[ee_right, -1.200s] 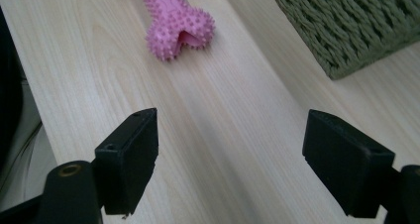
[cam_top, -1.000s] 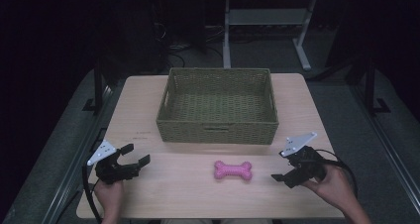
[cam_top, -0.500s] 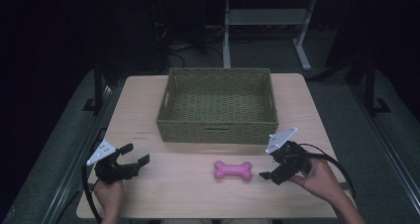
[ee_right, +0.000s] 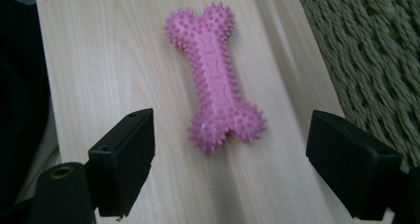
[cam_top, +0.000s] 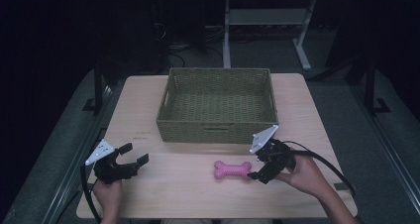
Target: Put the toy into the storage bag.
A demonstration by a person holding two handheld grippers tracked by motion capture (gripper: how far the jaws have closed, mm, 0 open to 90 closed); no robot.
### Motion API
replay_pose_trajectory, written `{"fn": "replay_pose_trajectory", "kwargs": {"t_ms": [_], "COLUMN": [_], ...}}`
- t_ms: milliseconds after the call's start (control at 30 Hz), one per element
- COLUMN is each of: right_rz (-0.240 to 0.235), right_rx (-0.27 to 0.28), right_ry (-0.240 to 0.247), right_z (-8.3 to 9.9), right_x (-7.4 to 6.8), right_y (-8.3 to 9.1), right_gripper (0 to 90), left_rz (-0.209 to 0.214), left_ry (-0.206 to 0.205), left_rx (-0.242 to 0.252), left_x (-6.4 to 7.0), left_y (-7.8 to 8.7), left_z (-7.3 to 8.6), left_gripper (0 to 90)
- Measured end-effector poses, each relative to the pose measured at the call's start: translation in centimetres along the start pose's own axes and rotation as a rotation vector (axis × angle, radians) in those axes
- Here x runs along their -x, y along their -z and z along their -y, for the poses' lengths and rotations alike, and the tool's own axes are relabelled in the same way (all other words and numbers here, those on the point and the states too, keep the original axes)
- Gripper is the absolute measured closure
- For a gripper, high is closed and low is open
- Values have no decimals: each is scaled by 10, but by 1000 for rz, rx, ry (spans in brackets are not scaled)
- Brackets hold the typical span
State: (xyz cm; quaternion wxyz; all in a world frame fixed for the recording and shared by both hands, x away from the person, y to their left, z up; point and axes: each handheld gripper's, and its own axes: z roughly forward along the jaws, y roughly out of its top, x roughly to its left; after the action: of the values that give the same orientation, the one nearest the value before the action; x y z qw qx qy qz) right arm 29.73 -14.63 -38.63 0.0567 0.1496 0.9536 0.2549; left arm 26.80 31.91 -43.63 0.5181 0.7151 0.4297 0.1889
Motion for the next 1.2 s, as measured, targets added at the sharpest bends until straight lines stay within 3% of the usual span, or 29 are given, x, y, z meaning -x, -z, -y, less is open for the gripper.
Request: {"fn": "replay_pose_trajectory", "kwargs": {"t_ms": [733, 1200], "right_rz": [-62, -95], "right_rx": [-85, -187], "right_ry": [93, 115], "right_z": [-48, -50], "right_x": [-1, 4], "right_y": [-26, -64], "right_gripper": [178, 240], "left_rz": [-2, 1], "left_ry": [4, 6], "left_rx": [3, 4], "left_x": [0, 0], "left_y": [-1, 0], "left_z": [0, 0], "left_gripper": [139, 139]}}
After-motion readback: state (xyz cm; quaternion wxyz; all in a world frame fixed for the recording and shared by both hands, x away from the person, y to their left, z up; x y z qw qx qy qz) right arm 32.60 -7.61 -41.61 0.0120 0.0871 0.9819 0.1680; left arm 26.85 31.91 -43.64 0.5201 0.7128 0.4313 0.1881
